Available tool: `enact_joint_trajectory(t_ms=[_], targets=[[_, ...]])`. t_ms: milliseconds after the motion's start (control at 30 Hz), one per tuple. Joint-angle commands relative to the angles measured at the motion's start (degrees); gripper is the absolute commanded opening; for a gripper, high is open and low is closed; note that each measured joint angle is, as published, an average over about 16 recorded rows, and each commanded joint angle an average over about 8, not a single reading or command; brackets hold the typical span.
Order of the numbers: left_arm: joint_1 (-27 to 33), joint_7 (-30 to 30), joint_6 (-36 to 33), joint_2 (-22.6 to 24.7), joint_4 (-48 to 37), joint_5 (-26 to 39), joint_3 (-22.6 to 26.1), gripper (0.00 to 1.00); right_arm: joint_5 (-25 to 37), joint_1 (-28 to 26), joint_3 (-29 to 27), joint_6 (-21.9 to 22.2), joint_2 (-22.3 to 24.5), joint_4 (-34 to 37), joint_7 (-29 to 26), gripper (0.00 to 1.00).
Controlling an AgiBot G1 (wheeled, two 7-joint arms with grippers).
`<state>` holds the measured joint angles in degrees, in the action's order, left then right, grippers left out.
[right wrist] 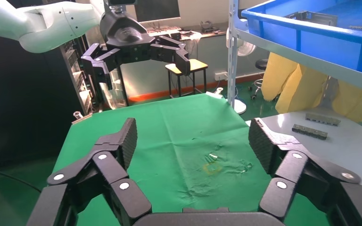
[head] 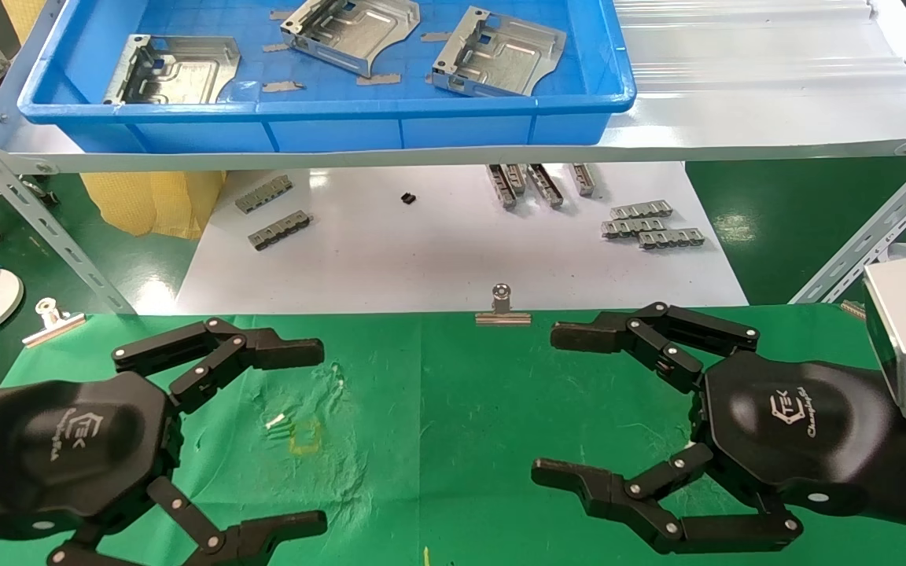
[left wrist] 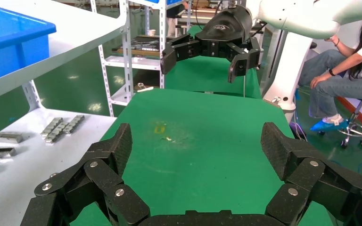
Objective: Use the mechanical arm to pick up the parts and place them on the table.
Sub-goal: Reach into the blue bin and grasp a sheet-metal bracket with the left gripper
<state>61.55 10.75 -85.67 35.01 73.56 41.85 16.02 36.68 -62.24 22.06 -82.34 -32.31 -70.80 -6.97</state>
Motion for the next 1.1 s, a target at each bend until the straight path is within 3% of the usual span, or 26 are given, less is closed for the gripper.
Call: enact_joint_trajectory(t_ms=[33, 1100], targets=[[0.0, 0.0, 0.0, 0.0, 0.0, 0.0, 0.0, 1.00, 0.0, 0.0, 0.0, 0.0, 0.0, 0.0, 0.0, 0.00], [0.6, 0.2, 0.1, 0.2, 0.1, -0.1, -0.1, 1.00, 0.0, 0.0, 0.0, 0.0, 0.0, 0.0, 0.0, 0.00]])
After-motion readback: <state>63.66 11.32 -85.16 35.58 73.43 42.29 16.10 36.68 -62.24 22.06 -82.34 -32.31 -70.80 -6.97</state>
